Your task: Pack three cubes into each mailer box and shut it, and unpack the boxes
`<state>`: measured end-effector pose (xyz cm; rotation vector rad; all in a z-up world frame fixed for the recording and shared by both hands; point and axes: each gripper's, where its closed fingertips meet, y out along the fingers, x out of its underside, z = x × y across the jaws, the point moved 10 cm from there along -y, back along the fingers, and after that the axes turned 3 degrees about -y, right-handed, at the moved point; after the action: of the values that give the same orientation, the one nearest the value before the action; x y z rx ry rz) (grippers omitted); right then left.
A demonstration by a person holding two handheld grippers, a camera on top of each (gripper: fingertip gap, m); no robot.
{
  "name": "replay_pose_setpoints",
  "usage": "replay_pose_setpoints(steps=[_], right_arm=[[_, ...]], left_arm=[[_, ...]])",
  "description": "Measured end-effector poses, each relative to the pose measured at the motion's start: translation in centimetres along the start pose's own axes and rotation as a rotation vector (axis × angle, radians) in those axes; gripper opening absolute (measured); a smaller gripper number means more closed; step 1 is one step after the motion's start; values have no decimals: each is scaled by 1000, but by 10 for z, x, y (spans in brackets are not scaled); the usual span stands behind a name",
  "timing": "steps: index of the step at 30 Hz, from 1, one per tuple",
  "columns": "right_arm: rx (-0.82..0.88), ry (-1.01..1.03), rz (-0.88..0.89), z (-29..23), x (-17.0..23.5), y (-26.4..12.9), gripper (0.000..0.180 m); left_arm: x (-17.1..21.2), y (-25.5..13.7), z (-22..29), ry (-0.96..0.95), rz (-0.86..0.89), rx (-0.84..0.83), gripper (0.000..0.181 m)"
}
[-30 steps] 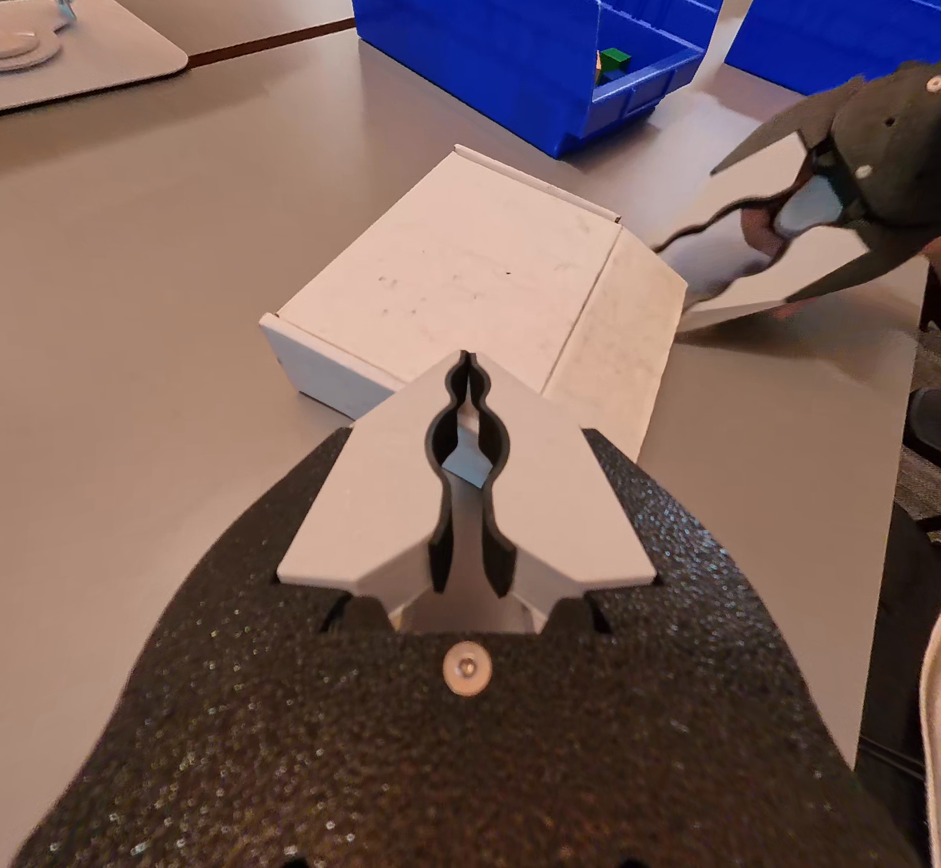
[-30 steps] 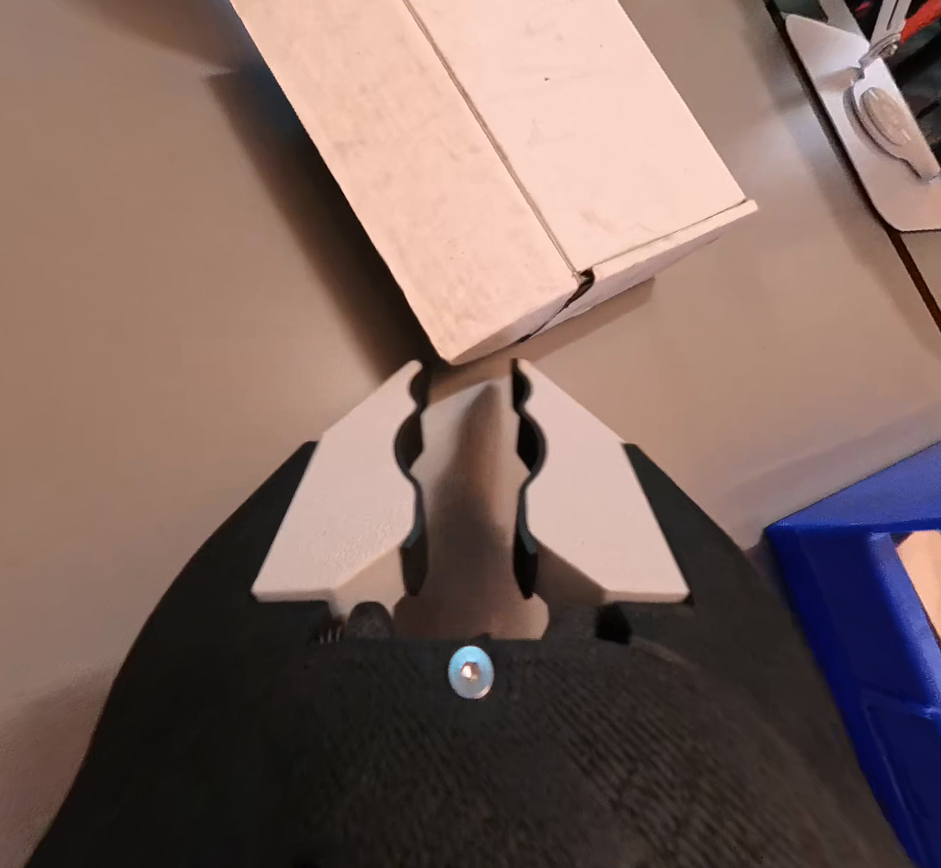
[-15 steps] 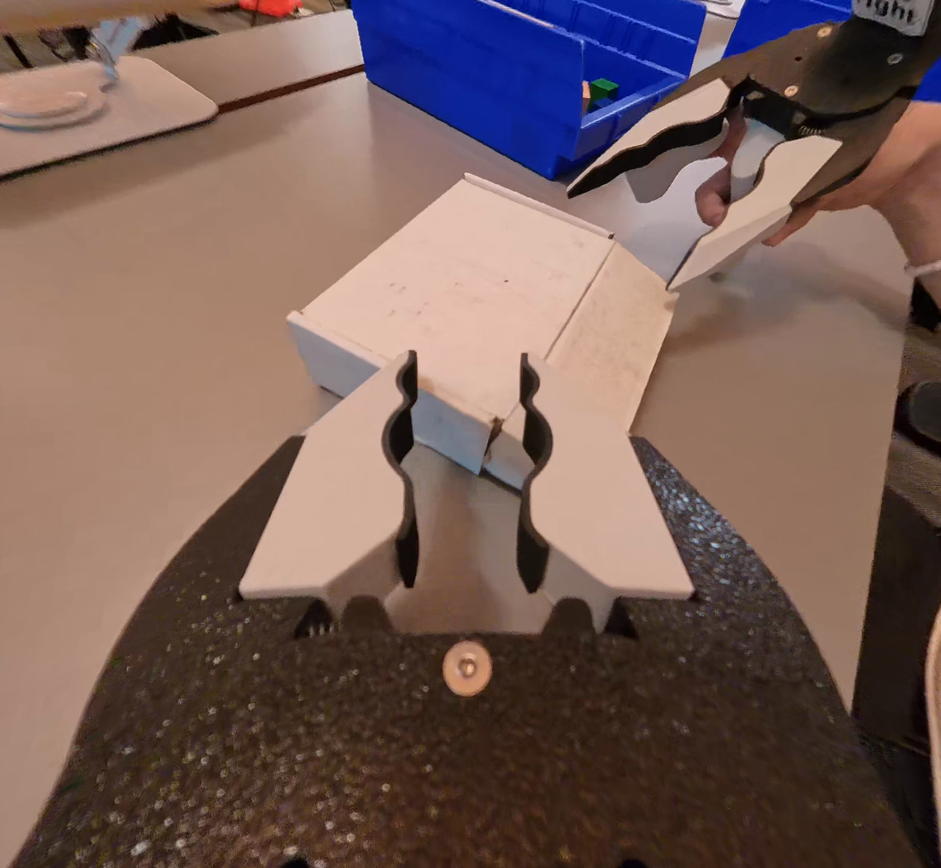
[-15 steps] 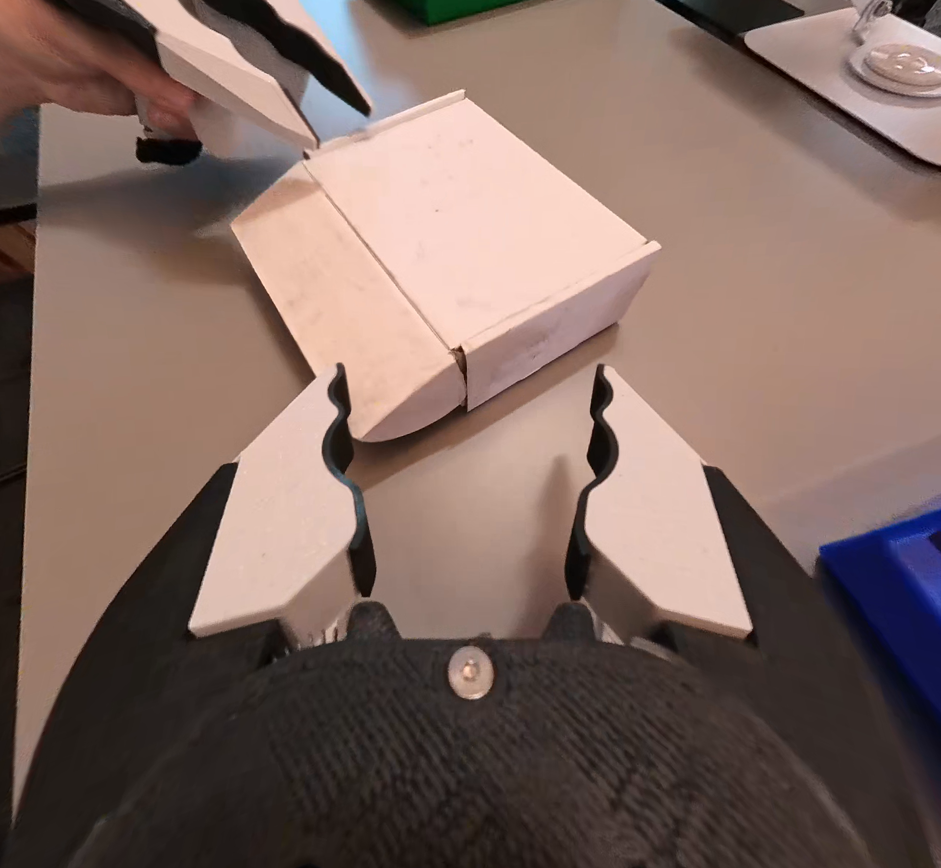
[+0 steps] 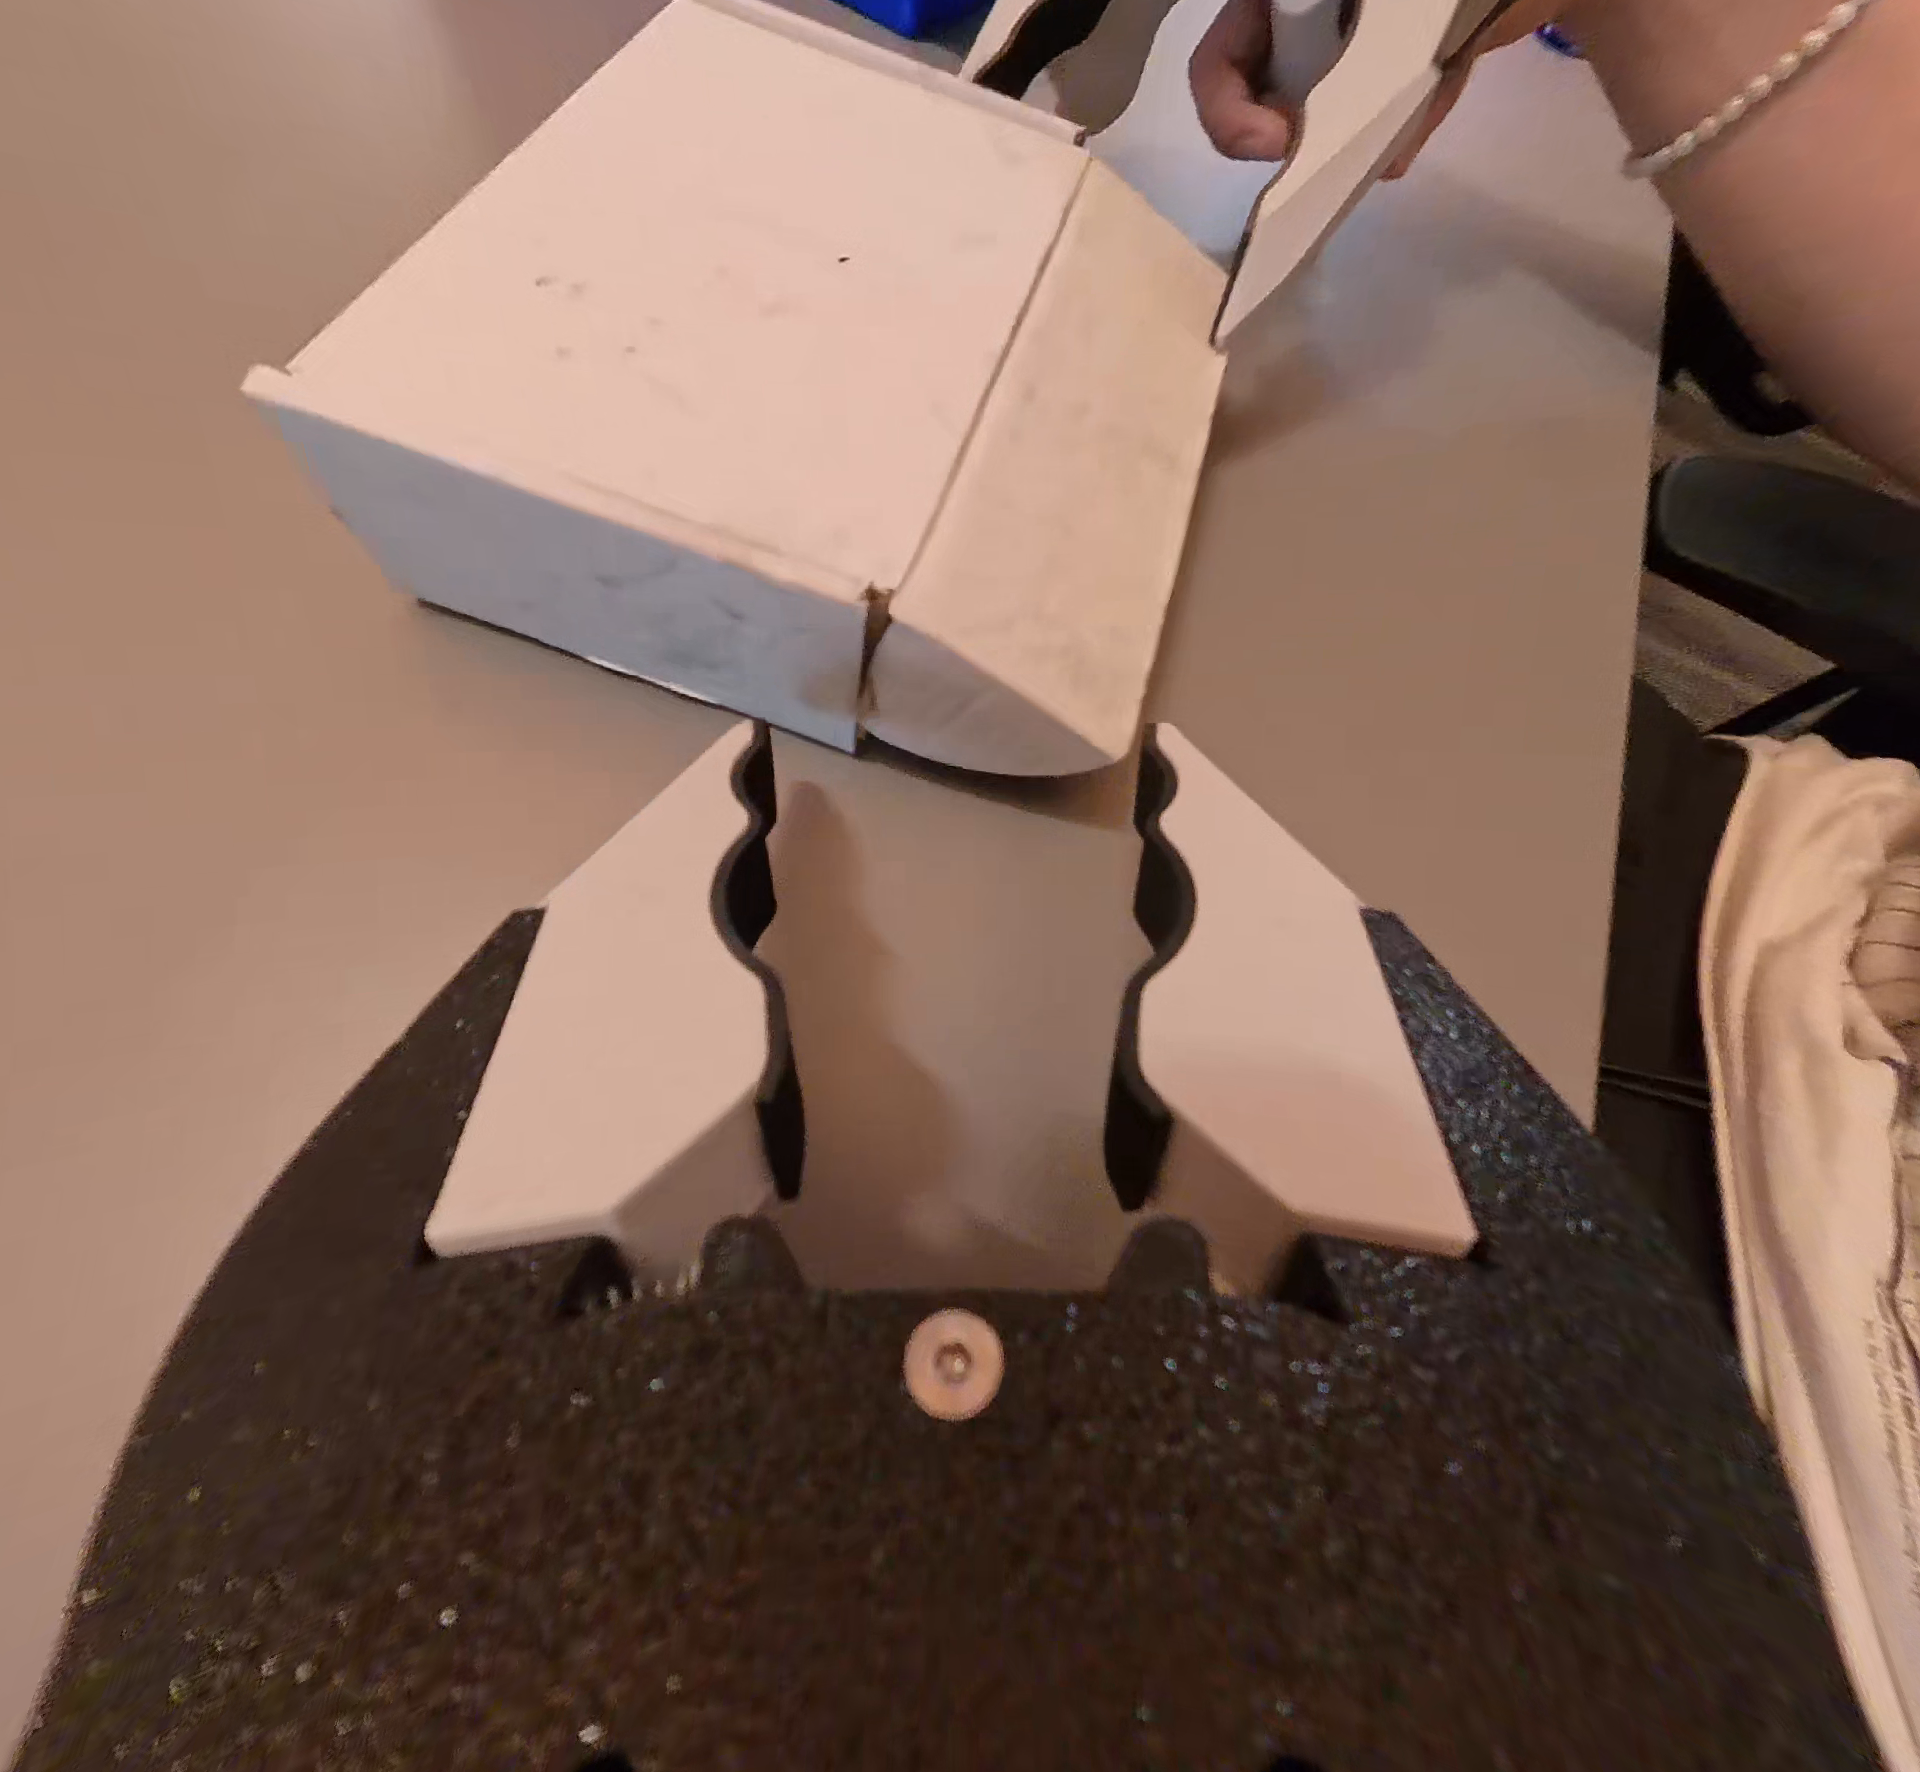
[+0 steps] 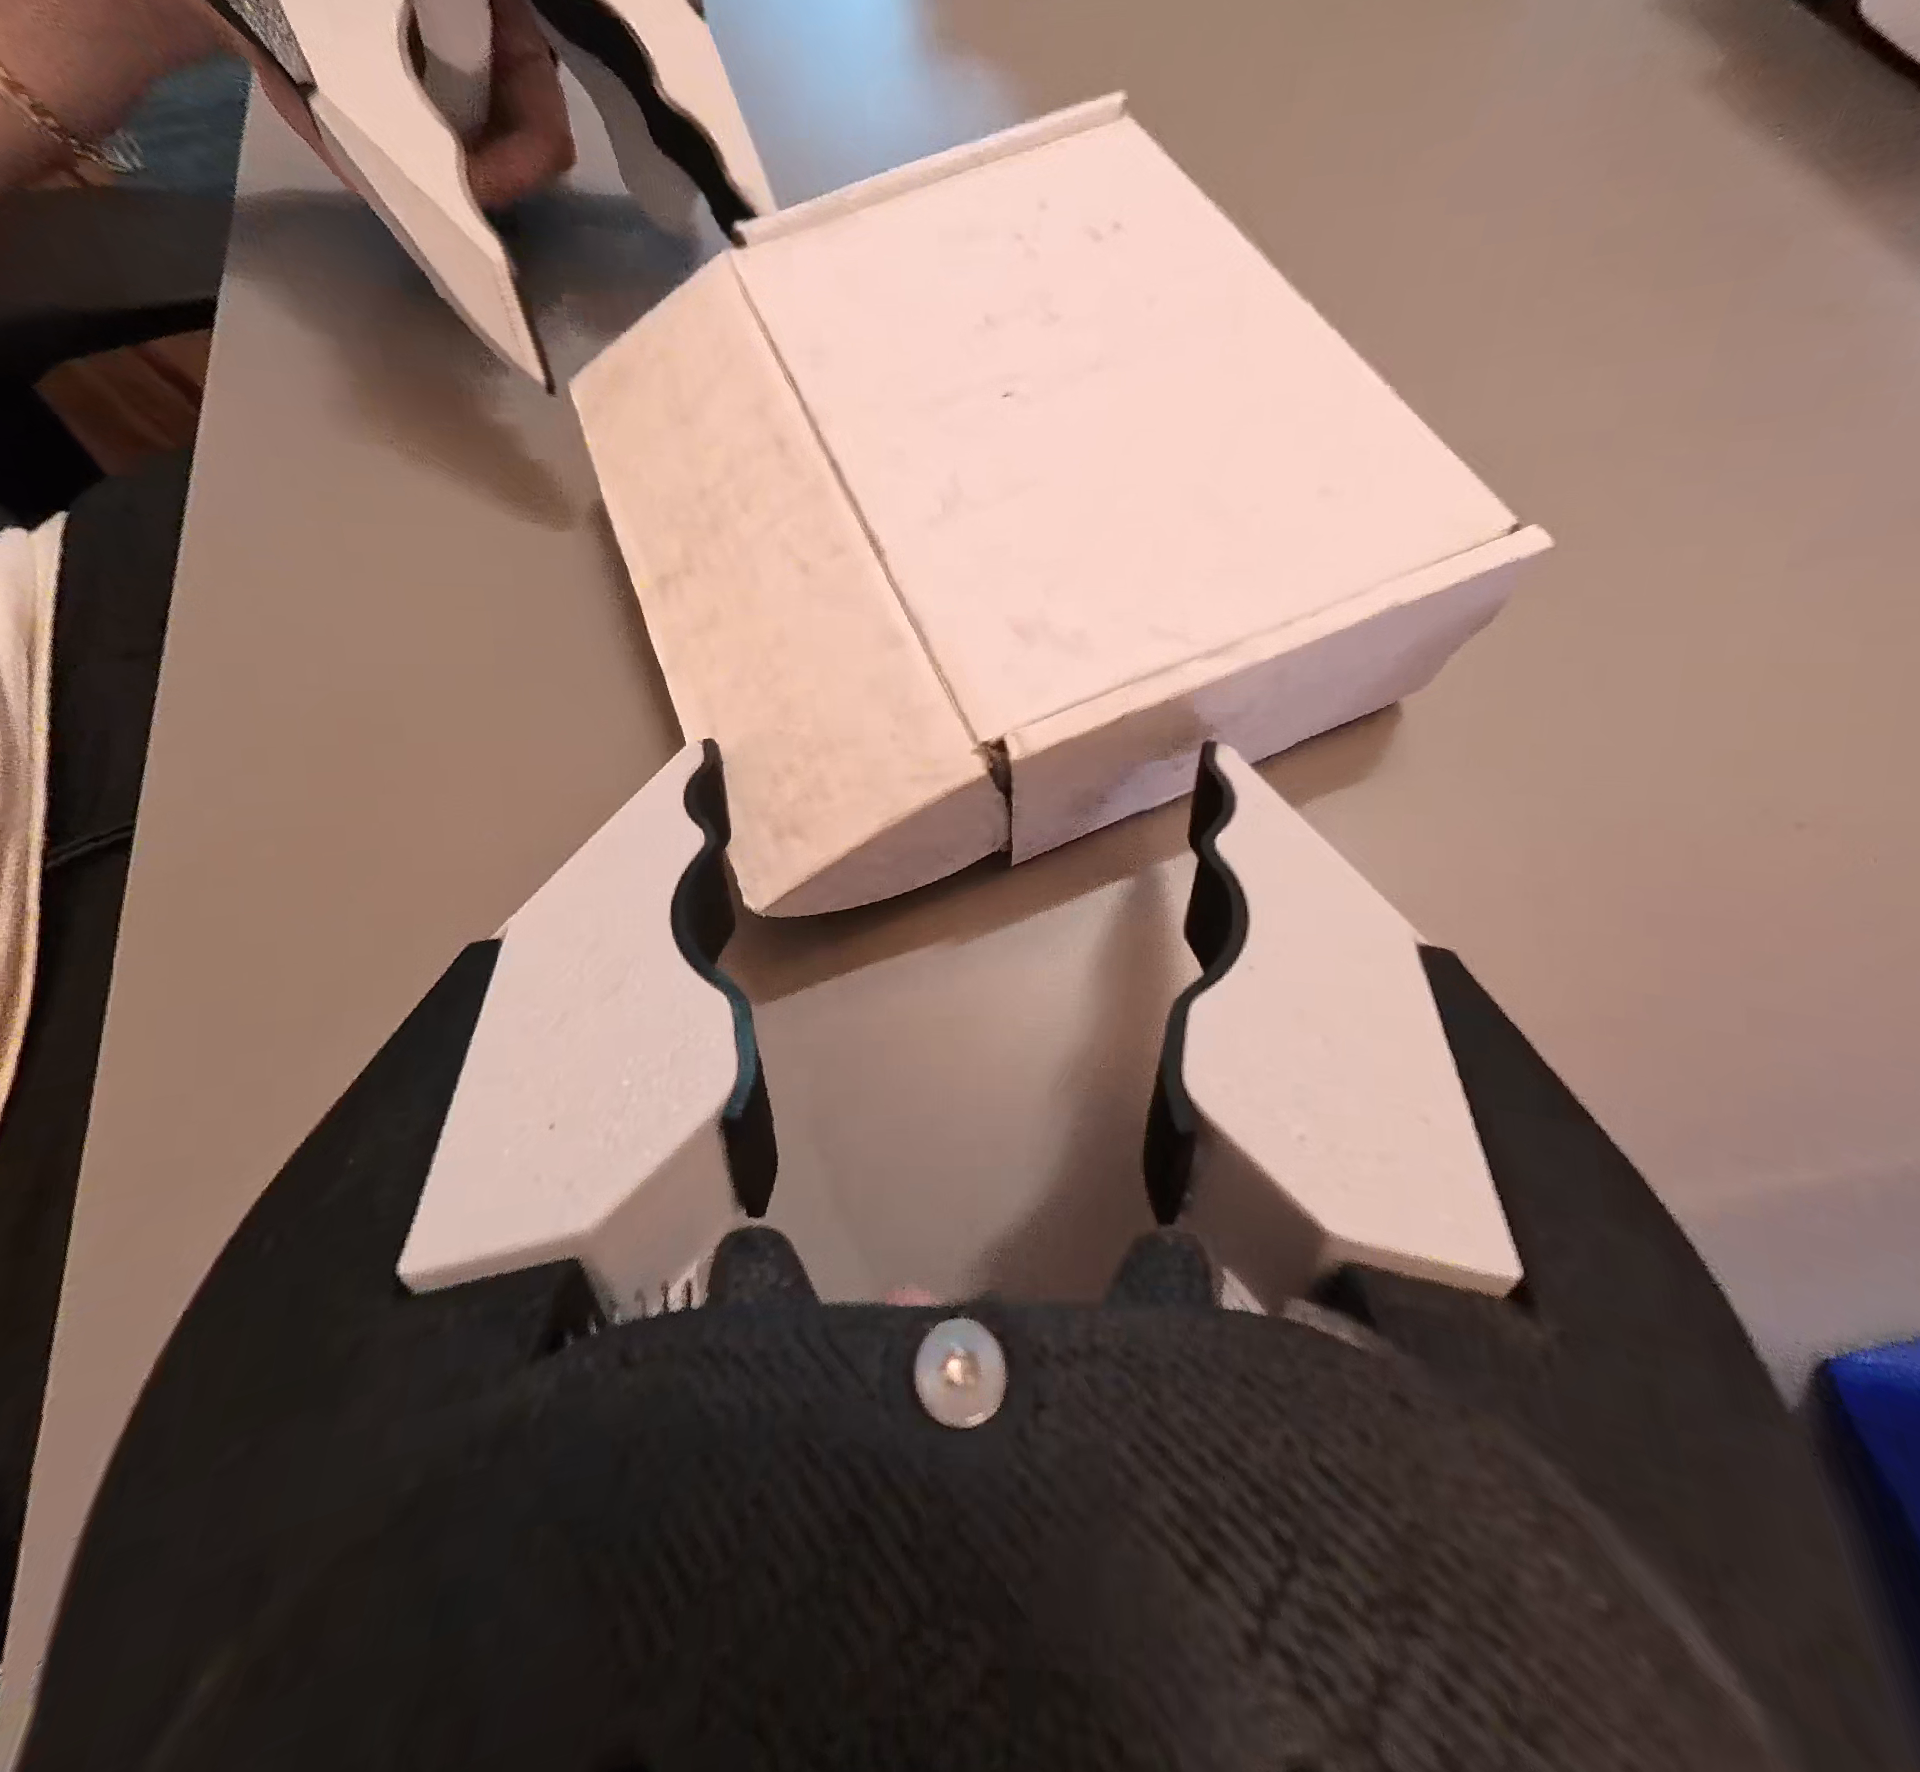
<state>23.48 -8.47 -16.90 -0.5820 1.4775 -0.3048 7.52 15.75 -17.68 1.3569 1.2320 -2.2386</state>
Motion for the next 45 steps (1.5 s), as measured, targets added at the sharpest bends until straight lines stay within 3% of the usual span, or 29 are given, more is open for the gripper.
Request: replay_pose_setpoints(steps=[7, 14, 17, 25, 38, 40, 42, 45], right_arm=[[-22, 12, 3, 6, 7, -18, 78], [-83, 20, 5, 17, 6, -10, 70], [-101, 22, 22, 20, 4, -7, 64], [-63, 47, 49, 26, 6, -4, 54], [-51, 59, 32, 29, 4, -4, 55], [-31, 15, 25, 27, 3, -4, 56], [-19, -15, 28, 23, 3, -4, 56], [-21, -21, 19, 20, 4, -5, 55]], left_arm=[[-7, 10, -5, 48, -8, 42, 71], [-11, 8, -13, 4, 36, 95, 69], [-12, 9, -16, -14, 35, 64, 60], [-14, 14, -13, 34, 26, -14, 59], [-16, 16, -16, 5, 32, -37, 61], [-17, 14, -13, 15, 41, -86, 55], [-15, 7, -7, -4, 71, -131, 37], [-8, 1, 6, -74, 102, -92, 34]])
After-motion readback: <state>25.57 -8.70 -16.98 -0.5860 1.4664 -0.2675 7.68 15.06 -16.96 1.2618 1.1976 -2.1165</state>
